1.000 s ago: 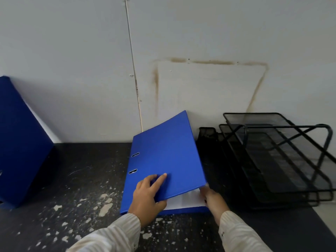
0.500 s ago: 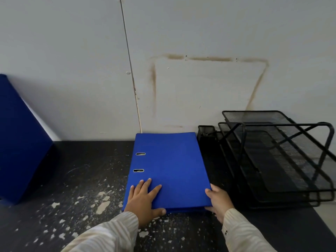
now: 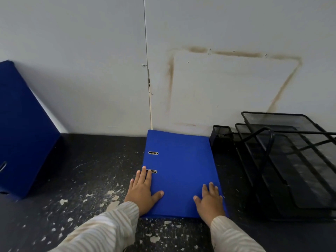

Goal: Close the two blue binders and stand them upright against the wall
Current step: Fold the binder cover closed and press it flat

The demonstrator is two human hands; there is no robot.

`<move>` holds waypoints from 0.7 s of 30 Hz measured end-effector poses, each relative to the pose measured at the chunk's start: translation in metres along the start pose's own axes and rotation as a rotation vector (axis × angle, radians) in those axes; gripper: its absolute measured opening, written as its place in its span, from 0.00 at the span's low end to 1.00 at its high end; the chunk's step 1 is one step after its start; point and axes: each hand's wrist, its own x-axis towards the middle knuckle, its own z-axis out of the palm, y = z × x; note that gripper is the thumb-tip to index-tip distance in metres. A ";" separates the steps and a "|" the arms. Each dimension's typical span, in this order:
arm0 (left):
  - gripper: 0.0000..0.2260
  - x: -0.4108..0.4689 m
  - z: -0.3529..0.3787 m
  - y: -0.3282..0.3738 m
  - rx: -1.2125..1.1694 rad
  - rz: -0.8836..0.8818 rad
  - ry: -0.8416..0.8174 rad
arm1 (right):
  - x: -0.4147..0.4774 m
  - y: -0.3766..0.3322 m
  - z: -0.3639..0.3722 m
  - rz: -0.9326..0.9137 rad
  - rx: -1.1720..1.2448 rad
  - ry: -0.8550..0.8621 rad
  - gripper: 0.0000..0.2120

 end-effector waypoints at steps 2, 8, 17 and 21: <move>0.40 0.011 -0.002 -0.003 -0.035 0.010 0.008 | 0.005 -0.017 0.006 -0.058 0.015 -0.039 0.30; 0.35 0.051 -0.008 -0.010 -0.237 0.021 0.019 | 0.023 -0.072 0.017 -0.174 0.046 -0.062 0.28; 0.20 0.124 -0.029 -0.018 -0.733 -0.119 0.096 | 0.066 -0.127 0.009 -0.309 0.118 -0.033 0.24; 0.06 0.147 -0.034 -0.027 -1.008 -0.222 0.054 | 0.083 -0.138 0.006 -0.349 0.136 -0.009 0.23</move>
